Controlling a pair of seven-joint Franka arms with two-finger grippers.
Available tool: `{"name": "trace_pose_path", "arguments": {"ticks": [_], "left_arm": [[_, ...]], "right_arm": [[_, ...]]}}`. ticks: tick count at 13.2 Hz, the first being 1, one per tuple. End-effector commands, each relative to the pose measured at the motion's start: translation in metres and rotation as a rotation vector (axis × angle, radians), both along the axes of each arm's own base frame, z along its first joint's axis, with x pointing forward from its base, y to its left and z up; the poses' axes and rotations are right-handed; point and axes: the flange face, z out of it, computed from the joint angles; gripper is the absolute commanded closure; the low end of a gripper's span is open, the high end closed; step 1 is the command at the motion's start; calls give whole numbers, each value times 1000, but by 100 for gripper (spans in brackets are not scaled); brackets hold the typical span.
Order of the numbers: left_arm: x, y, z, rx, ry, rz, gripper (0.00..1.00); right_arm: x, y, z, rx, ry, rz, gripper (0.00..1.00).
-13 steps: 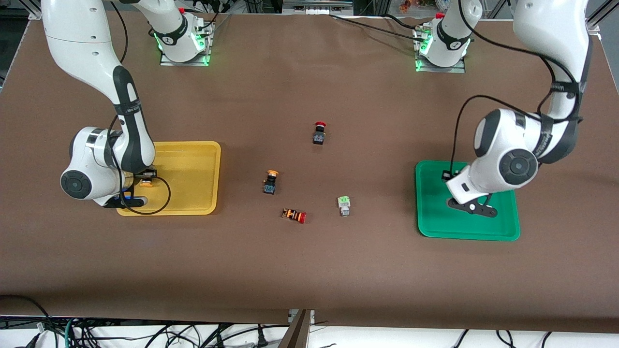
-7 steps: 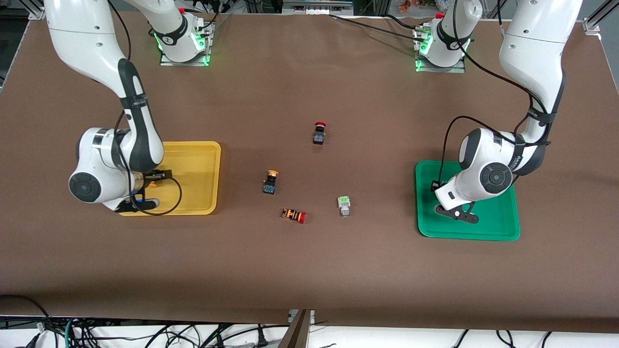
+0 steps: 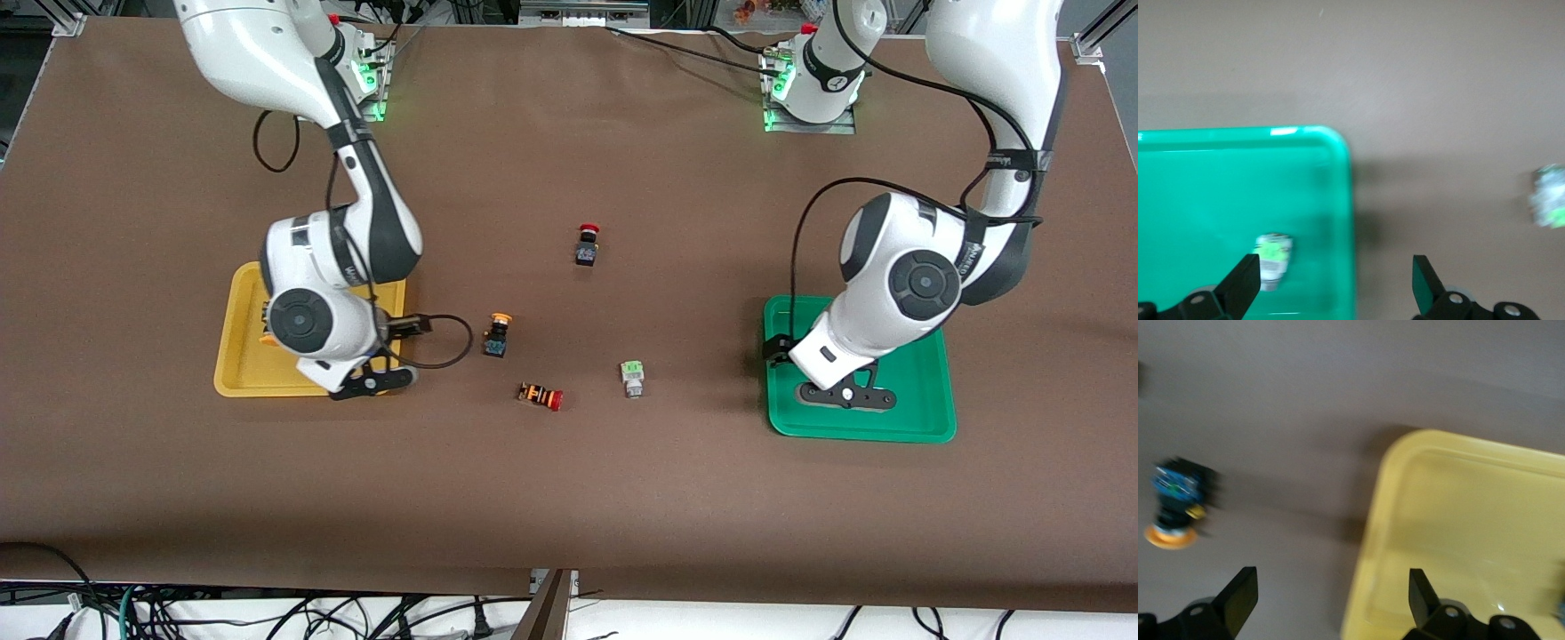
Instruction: Place green and yellow buttons in trays
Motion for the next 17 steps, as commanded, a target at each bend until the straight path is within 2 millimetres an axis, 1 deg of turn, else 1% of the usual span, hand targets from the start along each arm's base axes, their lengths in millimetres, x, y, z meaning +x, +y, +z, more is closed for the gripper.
{"name": "trace_pose_path", "arguments": {"ticks": [1,2,3,4,5,6,7,9,10,11,12,14,15,16,17], "left_arm": [[20,-55,-23,-49,18,94,0],[16,-82,-38,-51,28,108,0],[10,-113,-52,-45,34,136,0],[10,-130,-64,-42,36,157,0],[8,-146,-69,-44,34,157,0],[5,-158,-80,-45,33,148,0],[-1,-175,-85,-55,15,128,0],[-2,-183,-96,-70,-4,118,0],[-8,-197,-105,-79,-12,107,0],[-12,-205,-113,-80,-20,123,0],[-14,-206,-123,-71,-15,128,0],[-20,-213,-132,-51,-15,105,0],[-21,-213,-140,-31,-18,92,0],[-23,-216,-146,-31,-18,85,0],[-23,-217,-148,-39,-34,82,0]], "right_arm": [[-7,57,-10,26,-79,-125,0],[-16,82,-16,24,-105,-169,0],[-22,98,-25,16,-124,-223,0],[-27,110,-37,7,-135,-276,0],[-32,120,-46,4,-145,-310,0],[-35,125,-55,-3,-151,-337,0],[-37,126,-60,-8,-150,-348,0],[-40,122,-76,-29,-133,-349,0],[-41,121,-82,-36,-129,-350,8],[-41,121,-84,-36,-128,-346,43],[-41,121,-86,-39,-126,-347,66],[-41,121,-89,-41,-125,-348,100],[-41,122,-85,-36,-128,-340,100],[-36,118,-76,-31,-130,-329,100],[-28,106,-59,-28,-127,-328,100]]}}
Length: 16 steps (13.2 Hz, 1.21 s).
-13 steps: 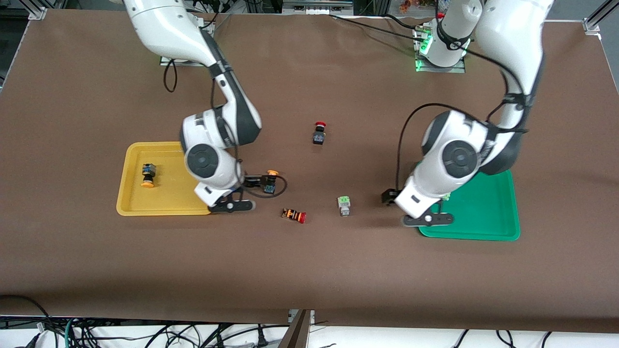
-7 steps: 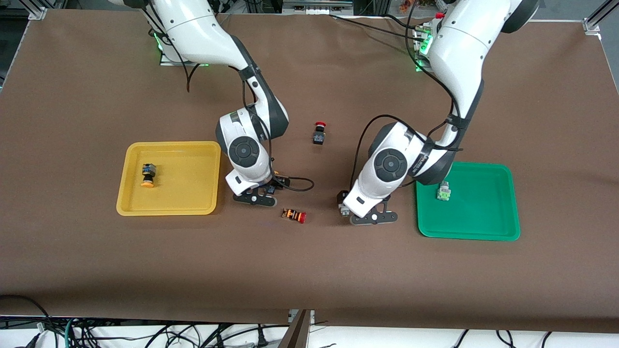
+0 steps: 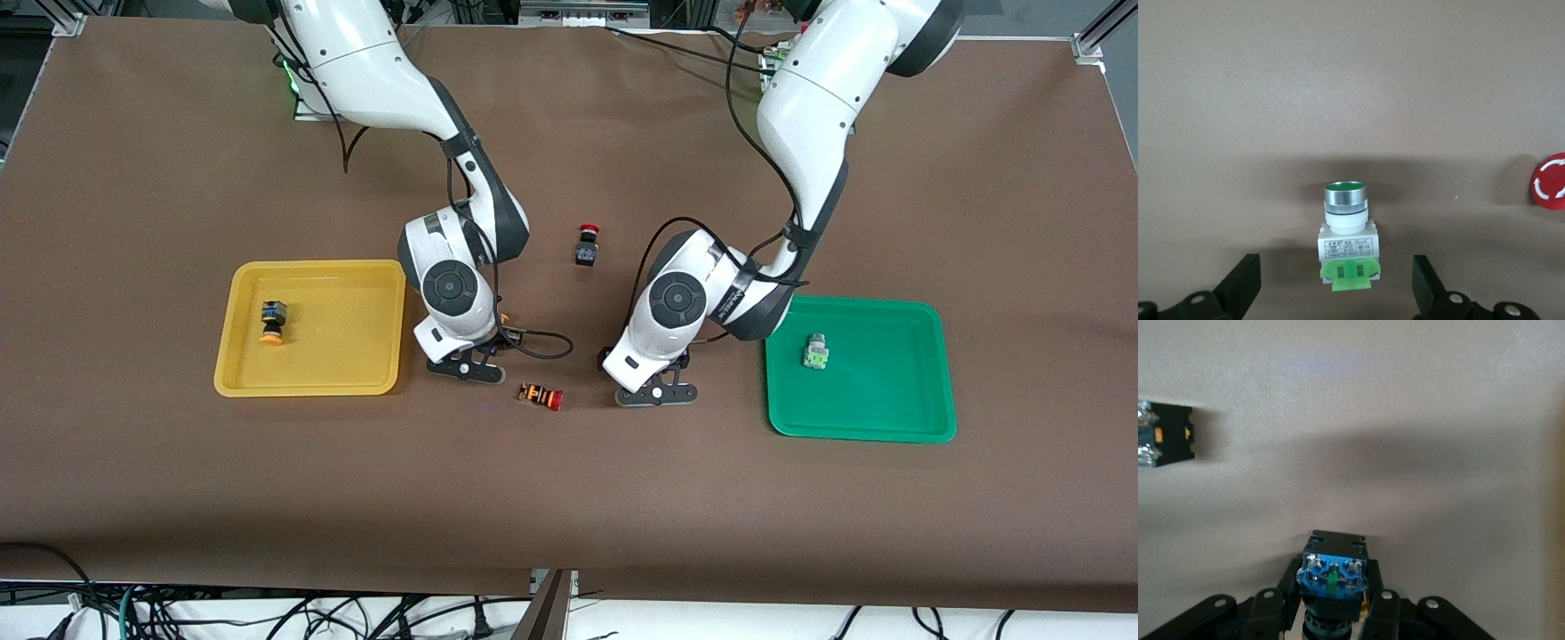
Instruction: Place green and yellow buttons in trays
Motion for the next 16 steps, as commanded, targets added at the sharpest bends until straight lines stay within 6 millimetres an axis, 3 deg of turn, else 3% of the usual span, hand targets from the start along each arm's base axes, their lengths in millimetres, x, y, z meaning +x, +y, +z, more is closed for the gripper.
{"name": "trace_pose_path", "arguments": {"ticks": [1,3,5,6,7,9,11,14,15,16], "left_arm": [[5,-7,-7,7,-47,-16,7],[4,-7,-10,8,-44,-22,21],[5,-7,-10,6,-46,-20,66],[5,-7,-10,7,-45,-21,82],[5,-7,-10,7,-45,-18,90],[10,-2,7,7,-57,-9,94],[20,20,46,39,-31,16,94],[38,86,109,90,30,-31,94],[41,116,122,109,73,-64,94],[48,152,134,120,105,-107,94]], "right_arm": [[20,-32,32,15,45,38,100],[33,-70,53,14,77,155,100],[41,-124,57,-31,162,227,100],[42,-146,56,-40,187,267,100],[42,-172,53,-47,205,299,100],[38,-210,46,-51,226,340,100],[32,-237,36,-48,250,354,100],[13,-262,9,-59,210,325,100],[11,-263,7,-60,213,324,93],[11,-263,7,-60,216,324,41]]}}
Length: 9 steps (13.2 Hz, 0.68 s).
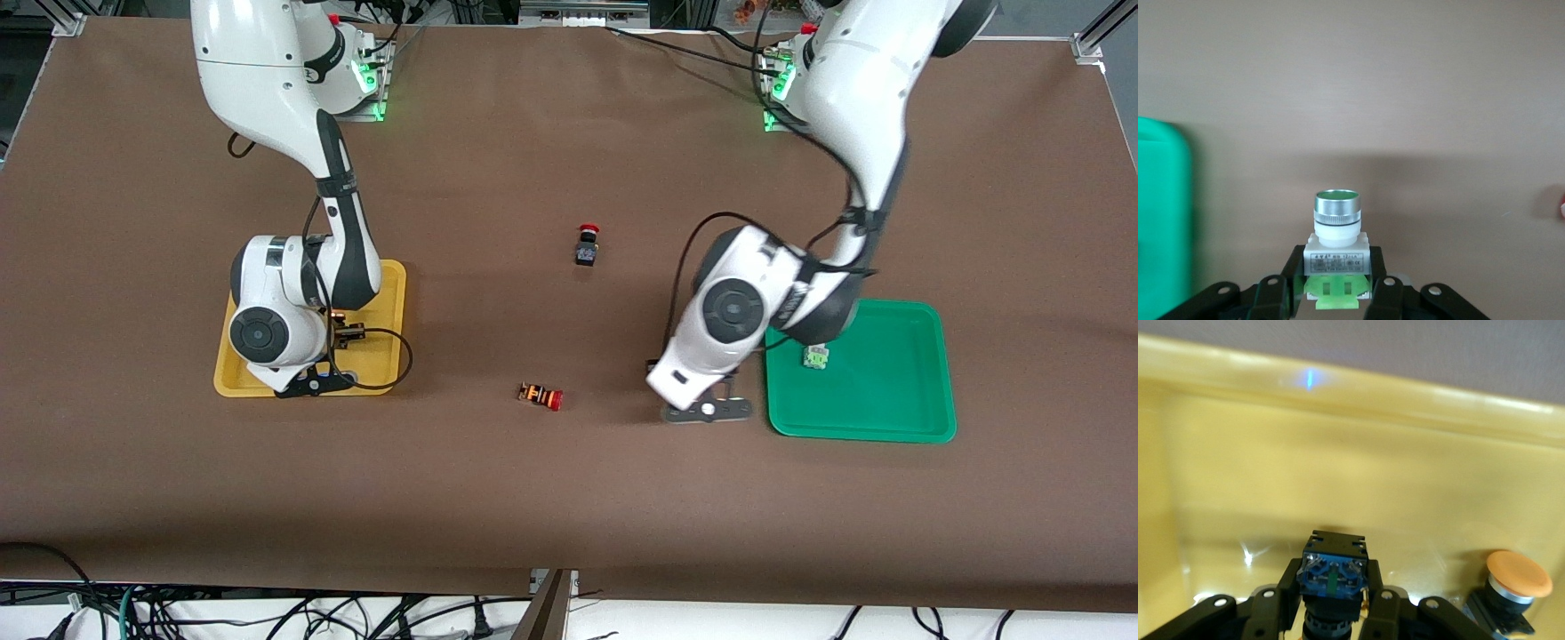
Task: Place green and yellow buttons in trays
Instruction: 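Place the orange button in the yellow tray while the left gripper places the green button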
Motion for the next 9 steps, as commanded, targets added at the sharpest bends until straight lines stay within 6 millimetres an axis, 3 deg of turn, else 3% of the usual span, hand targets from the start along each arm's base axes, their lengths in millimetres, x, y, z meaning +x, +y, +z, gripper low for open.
{"name": "trace_pose_path", "arguments": {"ticks": [1,2,6,9], "left_arm": [[10,87,32,28,81,-133,94],[15,120,33,22,107,-177,94],[23,258,9,-25,178,-309,93],[3,299,-36,-50,184,-348,91]], "right_arm": [[-10,0,11,40,-9,-1,0],[-6,2,18,43,-16,4,0],[21,20,83,73,14,10,0],[29,25,99,79,26,12,0]]}}
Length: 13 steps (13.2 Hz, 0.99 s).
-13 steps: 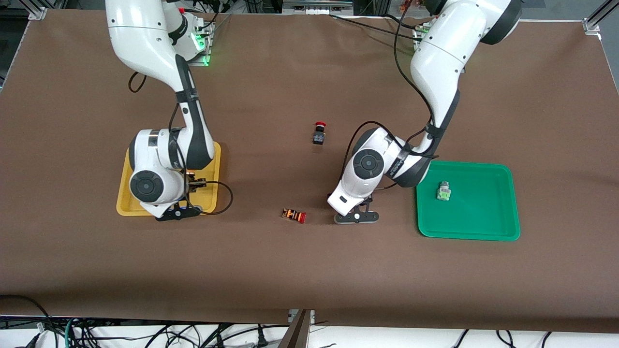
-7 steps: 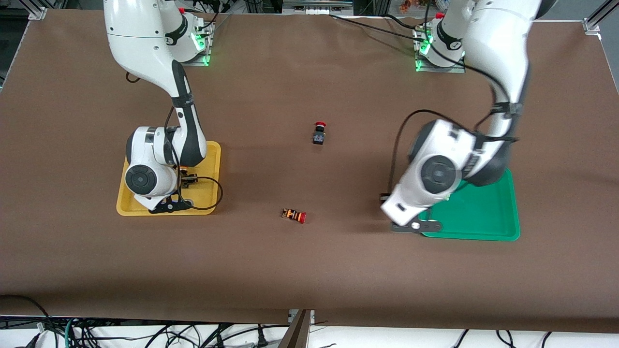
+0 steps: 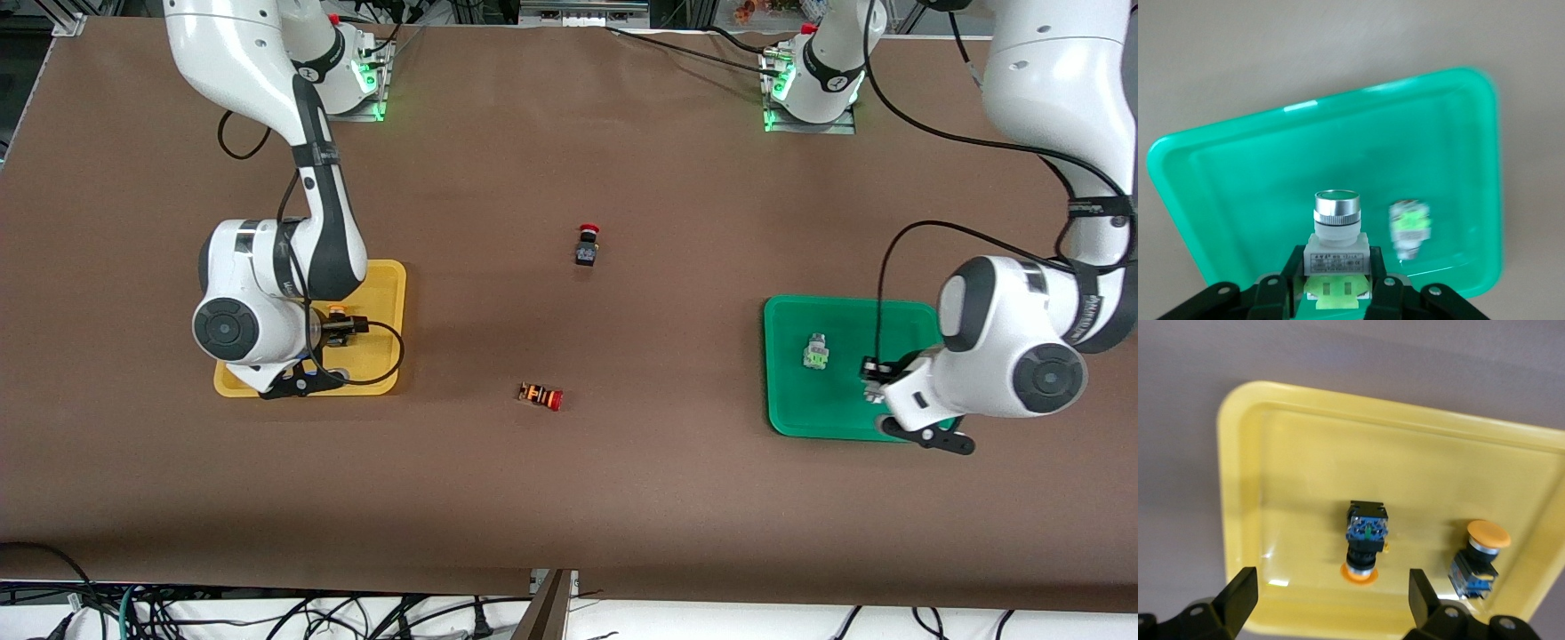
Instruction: Place green and yellow buttons in trays
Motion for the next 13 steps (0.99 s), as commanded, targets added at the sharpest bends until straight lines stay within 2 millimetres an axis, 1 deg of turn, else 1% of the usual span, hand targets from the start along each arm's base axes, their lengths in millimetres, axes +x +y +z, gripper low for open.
{"name": "trace_pose_path", "arguments": {"ticks": [1,2,3,4,5,6,7,8,9,11,12,13], "left_arm": [[-28,5,-35,-7,-32,-49,90],[-39,5,-47,-9,-57,-51,86],[-47,6,-57,-13,-78,-52,81],[-51,10,-65,-15,-88,-46,42],[-51,11,-64,-14,-89,-43,19],[-49,12,-51,-11,-103,-35,0],[-48,9,-34,-5,-109,-32,0],[-48,7,-10,-1,-114,-34,0],[-48,5,21,5,-139,-34,0],[-50,4,82,17,-203,-18,0],[-51,2,110,24,-196,-17,0],[-50,-1,143,26,-179,-8,0]], "right_arm": [[3,3,5,18,13,1,0],[3,5,9,18,9,-4,0],[2,0,17,33,16,-35,0],[2,-8,26,55,29,-45,0],[1,-14,39,52,23,-21,0],[1,-24,50,46,15,-8,0],[-2,-37,65,55,24,-15,0],[-7,-47,83,68,27,-25,0],[-13,-60,103,78,27,-43,0],[-29,-70,142,109,23,-50,0],[-38,-72,163,128,10,-45,0],[-50,-76,188,141,-16,-36,0]]}}
